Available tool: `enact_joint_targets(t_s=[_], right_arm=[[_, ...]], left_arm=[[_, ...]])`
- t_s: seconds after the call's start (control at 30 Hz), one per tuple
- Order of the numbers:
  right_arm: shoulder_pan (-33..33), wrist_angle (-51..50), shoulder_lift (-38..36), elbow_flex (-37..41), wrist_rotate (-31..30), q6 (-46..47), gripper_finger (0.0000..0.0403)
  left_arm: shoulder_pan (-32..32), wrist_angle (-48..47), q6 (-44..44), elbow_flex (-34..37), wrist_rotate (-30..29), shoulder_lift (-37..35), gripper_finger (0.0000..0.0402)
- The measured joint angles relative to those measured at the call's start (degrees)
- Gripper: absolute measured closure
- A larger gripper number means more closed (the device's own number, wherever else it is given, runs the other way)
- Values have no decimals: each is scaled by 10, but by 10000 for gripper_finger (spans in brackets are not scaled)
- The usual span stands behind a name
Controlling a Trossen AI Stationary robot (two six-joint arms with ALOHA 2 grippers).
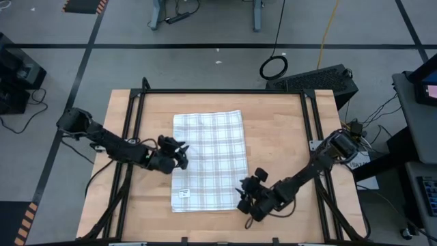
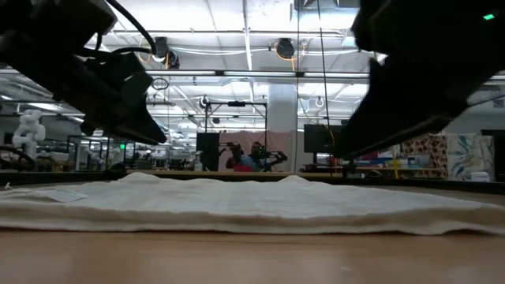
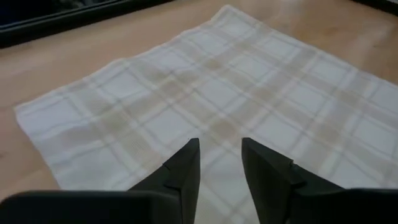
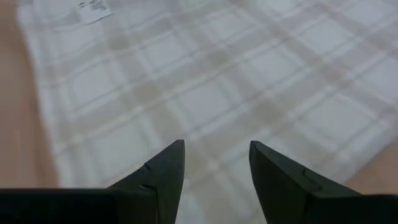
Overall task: Roll towel
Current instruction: Fold the brown checkered towel
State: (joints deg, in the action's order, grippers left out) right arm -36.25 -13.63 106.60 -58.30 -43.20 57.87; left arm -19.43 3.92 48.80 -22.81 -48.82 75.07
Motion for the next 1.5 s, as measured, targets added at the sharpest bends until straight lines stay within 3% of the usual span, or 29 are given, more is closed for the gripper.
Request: enact_joint_targets(t_s=[0.17,0.33,0.5,0.57,0.7,0.8,0.87,0.97,1.13,1.3,1.43,1.5], right_arm=[[30,-1,-17,0,1,-40,232],[51,-20,-48,0,-2,-94,232],[67,-45,-70,0,-4,-160,232],[68,-55,-73,0,-4,-185,232],[66,-72,-73,0,0,-227,232],[61,-80,-73,0,0,-228,232],[58,-82,-73,0,0,-237,232],[54,-79,-73,0,-1,-251,232],[54,-73,-73,0,-4,-241,232],[56,-75,-73,0,-14,-241,232],[56,-76,-72,0,-74,-268,232],[59,-77,-71,0,-106,-284,232]], left_arm=[[12,-4,-47,0,-26,0,259],[21,-1,-222,0,-114,0,258],[42,-1,-188,0,-135,0,258],[56,3,-196,0,-85,0,258],[73,7,-224,0,116,0,258],[50,36,-223,0,237,0,258],[22,58,-222,0,273,0,258],[-22,67,-216,0,252,0,258],[-26,2,-90,0,124,-5,258],[39,-80,0,-16,45,-41,258],[133,-124,-11,-35,47,-85,258],[192,-147,-38,-39,77,-104,258]])
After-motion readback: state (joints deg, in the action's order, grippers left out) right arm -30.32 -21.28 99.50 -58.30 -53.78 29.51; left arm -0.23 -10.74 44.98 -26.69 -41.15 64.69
